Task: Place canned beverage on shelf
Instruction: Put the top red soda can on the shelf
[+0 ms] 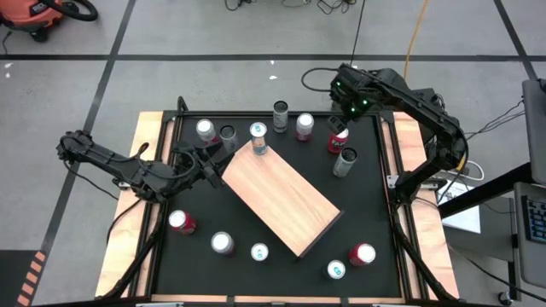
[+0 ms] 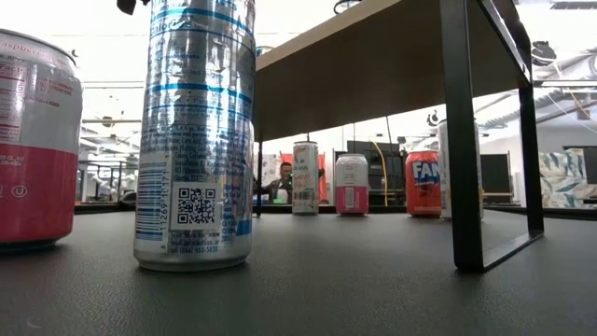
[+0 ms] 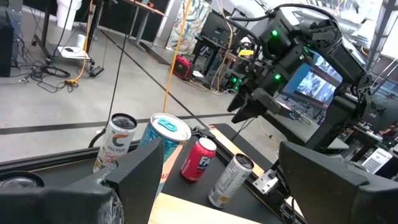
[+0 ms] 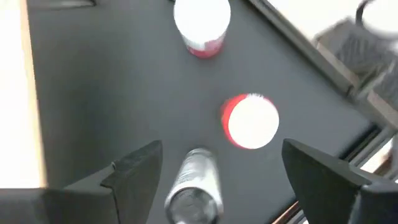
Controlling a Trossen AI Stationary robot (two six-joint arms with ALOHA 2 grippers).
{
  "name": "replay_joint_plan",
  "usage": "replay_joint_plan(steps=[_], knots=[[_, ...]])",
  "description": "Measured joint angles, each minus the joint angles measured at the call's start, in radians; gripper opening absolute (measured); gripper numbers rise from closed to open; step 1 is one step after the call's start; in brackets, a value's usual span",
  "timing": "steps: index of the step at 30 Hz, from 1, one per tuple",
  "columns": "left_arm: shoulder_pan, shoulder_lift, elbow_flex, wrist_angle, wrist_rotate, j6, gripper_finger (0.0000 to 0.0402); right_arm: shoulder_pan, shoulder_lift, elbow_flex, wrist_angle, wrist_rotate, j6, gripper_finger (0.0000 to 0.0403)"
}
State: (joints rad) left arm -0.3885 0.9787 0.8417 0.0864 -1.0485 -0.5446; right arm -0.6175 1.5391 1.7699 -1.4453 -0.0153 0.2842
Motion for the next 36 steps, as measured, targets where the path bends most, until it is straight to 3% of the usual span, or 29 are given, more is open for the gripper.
replay_joint_plan(steps=[4,11,18,31,36], knots=[[0.000,0.000,0.000,0.000,0.000,0.000,0.0318,0.025,0.000,0.000,-0.033,-0.064,0.069,0.0309],[0.010,0.000,0.000,-0.031,0.002,0.000,0.0318,0.011,0.030,0.000,0.037,-0.064,0.011,0.0309],[0.009,0.000,0.000,-0.029,0.005,0.000,0.0318,-0.027,0.122,0.001,0.002,-0.067,0.007,0.0309],[0.009,0.000,0.000,-0.028,0.004,-0.001,0.0318,-0.059,0.260,0.001,-0.034,-0.023,-0.231,0.0311],[0.009,0.000,0.000,-0.027,0.004,0.000,0.0318,-0.080,0.260,0.001,-0.035,0.013,-0.282,0.0338]])
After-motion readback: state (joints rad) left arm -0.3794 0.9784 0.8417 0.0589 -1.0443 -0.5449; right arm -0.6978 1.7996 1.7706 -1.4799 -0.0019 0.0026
